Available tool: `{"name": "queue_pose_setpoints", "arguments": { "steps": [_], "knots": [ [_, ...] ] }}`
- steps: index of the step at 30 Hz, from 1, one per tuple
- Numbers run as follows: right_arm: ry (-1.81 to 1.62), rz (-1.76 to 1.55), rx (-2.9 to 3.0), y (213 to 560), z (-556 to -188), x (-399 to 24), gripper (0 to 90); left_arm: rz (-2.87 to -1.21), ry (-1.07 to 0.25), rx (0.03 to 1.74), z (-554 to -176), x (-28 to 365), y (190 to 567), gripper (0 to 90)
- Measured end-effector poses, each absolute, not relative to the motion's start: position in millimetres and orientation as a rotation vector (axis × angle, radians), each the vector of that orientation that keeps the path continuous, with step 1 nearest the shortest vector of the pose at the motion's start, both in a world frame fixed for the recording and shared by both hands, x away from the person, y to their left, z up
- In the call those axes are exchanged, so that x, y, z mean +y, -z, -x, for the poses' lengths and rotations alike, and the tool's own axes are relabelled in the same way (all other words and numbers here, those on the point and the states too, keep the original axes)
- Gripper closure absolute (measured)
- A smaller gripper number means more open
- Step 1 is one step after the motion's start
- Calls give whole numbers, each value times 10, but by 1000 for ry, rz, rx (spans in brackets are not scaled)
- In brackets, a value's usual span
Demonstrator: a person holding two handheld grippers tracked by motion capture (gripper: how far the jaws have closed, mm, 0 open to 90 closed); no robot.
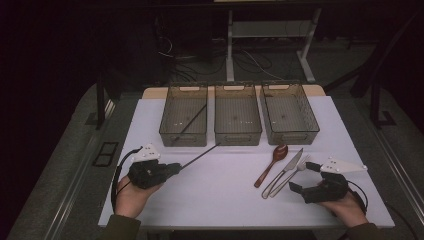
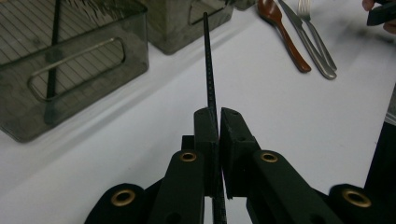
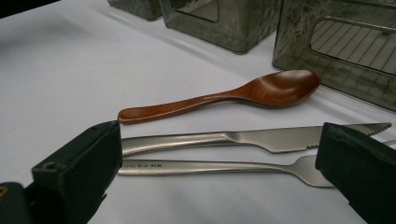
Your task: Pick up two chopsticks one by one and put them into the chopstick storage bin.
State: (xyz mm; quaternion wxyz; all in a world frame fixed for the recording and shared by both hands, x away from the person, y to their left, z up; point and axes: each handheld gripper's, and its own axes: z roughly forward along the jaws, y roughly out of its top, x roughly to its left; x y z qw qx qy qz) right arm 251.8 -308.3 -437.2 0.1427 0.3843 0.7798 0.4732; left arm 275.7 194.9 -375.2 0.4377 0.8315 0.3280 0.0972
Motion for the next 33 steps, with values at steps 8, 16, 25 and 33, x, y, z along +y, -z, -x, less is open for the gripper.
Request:
{"name": "queue_pose_setpoints", "arguments": {
  "steps": [8, 16, 25, 33],
  "knots": [
    [-1363, -1114, 2247, 4375, -2517, -3082, 1, -2022, -271, 806, -2967, 1926, 3569, 850],
    [-1369, -1127, 2239, 4378, -2505, -3094, 1, -1986, -290, 808, -3201, 1937, 3393, 851],
    [-1369, -1125, 2236, 4376, -2503, -3095, 1, -1985, -330, 834, -3459, 1925, 3287, 850],
    [-1370, -1137, 2239, 4373, -2496, -3095, 1, -1972, -366, 865, -3663, 1907, 3261, 850]
  ]
}}
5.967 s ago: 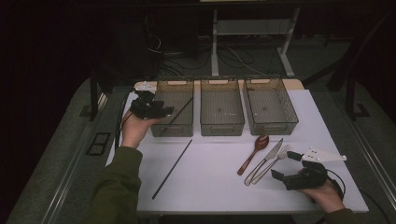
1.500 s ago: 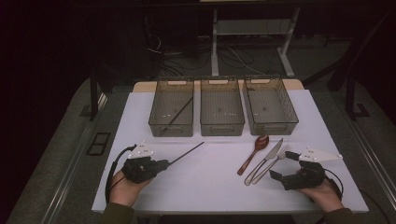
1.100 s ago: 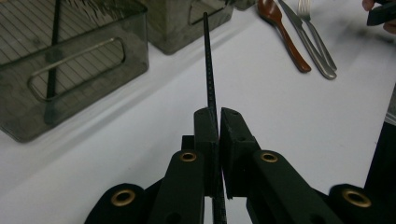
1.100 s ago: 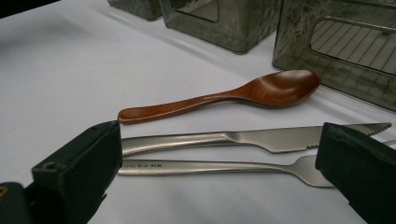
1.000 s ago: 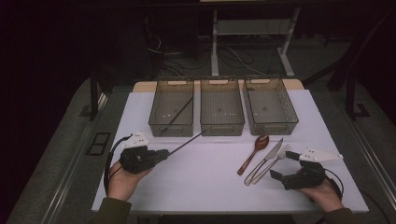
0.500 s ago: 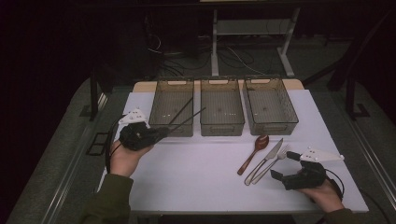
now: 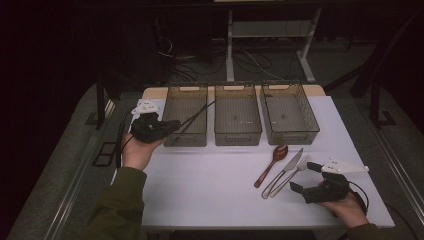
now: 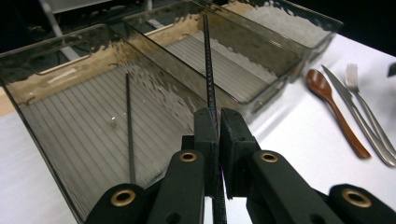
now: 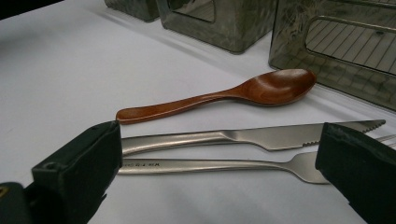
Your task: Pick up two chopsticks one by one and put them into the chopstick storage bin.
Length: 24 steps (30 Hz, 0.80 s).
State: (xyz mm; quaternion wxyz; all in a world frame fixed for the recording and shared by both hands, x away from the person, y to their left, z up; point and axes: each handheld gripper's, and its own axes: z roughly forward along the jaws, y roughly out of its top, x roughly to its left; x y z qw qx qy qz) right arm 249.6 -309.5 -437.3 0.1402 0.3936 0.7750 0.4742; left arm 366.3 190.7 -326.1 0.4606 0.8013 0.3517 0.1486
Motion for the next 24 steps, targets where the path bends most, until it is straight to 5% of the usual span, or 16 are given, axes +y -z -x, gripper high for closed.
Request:
{"name": "queue_pose_setpoints", "arguments": {
  "steps": [24],
  "knots": [
    [-1376, -1136, 2229, 4373, -2505, -3113, 1, -1956, -482, 1067, -4318, 1824, 3434, 850]
  ]
}}
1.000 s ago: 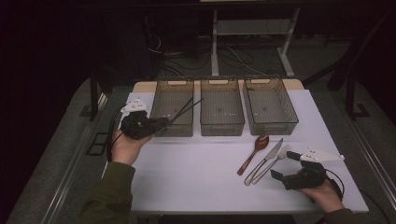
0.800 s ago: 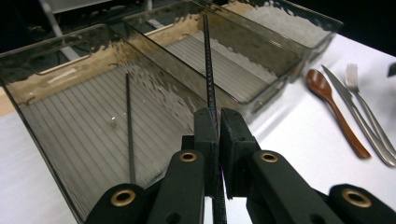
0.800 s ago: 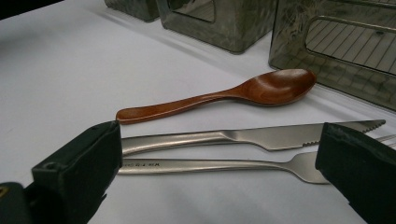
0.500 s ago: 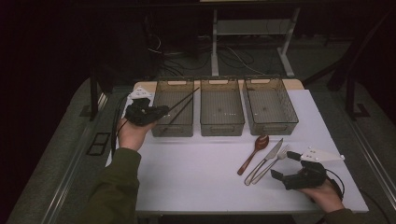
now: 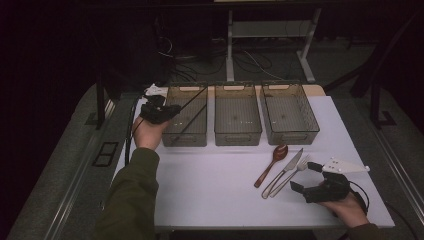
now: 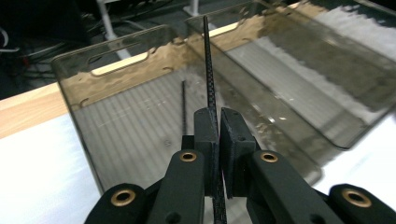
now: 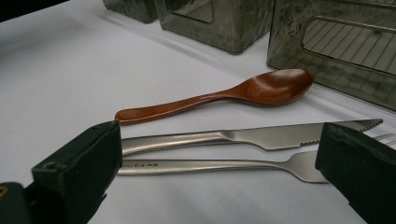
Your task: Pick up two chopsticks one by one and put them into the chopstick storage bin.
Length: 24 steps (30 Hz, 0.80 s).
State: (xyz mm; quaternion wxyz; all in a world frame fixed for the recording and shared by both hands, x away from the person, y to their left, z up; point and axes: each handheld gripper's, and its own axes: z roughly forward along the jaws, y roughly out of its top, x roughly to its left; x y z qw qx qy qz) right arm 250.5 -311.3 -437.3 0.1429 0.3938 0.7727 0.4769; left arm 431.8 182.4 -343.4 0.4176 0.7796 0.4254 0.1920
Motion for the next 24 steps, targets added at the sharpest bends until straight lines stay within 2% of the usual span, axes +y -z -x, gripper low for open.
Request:
{"name": "queue_pose_setpoints", "arguments": {
  "steps": [12, 24],
  "knots": [
    [-1378, -1133, 2228, 4370, -2506, -3121, 1, -1999, -477, 1208, -4535, 1875, 3677, 850],
    [-1382, -1135, 2227, 4368, -2505, -3122, 1, -2076, -426, 1214, -4630, 1776, 3850, 849]
  ]
}}
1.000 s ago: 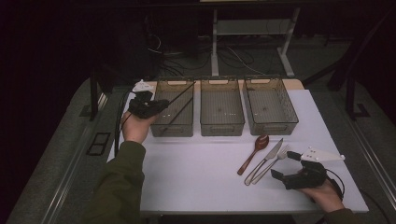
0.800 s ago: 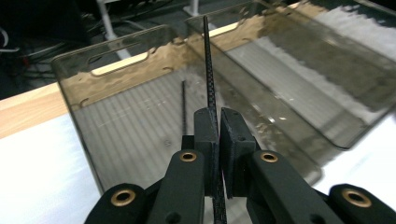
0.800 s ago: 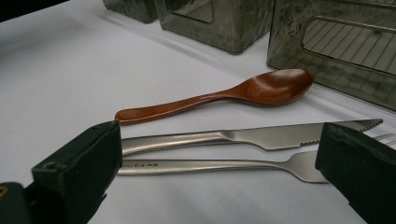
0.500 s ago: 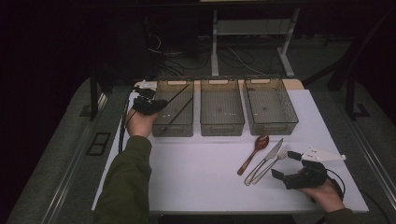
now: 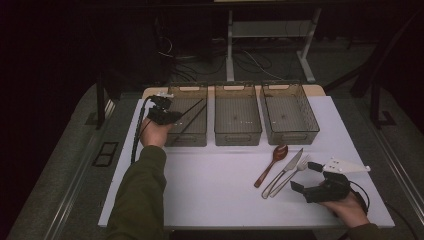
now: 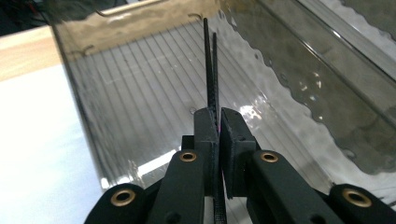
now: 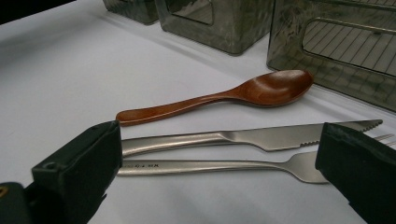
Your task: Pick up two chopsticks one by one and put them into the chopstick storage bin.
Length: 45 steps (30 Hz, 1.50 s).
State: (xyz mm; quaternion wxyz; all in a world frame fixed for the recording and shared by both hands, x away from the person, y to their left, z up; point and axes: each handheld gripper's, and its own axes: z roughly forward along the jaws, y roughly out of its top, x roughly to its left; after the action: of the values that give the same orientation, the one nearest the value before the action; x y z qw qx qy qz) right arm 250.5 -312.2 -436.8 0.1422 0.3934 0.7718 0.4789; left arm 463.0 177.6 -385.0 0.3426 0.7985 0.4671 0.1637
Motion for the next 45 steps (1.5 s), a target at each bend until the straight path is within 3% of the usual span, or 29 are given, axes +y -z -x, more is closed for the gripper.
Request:
{"name": "queue_pose_setpoints", "arguments": {
  "steps": [16, 34, 45],
  "knots": [
    [-1380, -1135, 2227, 4370, -2507, -3124, 1, -2112, -400, 1205, -4643, 1775, 3891, 838],
    [-1379, -1138, 2228, 4371, -2508, -3122, 1, -2010, -362, 1098, -4503, 1823, 3670, 608],
    [-1390, -1127, 2240, 4373, -2562, -3086, 1, -1959, -328, 924, -4095, 1744, 3459, 461]
  ]
}}
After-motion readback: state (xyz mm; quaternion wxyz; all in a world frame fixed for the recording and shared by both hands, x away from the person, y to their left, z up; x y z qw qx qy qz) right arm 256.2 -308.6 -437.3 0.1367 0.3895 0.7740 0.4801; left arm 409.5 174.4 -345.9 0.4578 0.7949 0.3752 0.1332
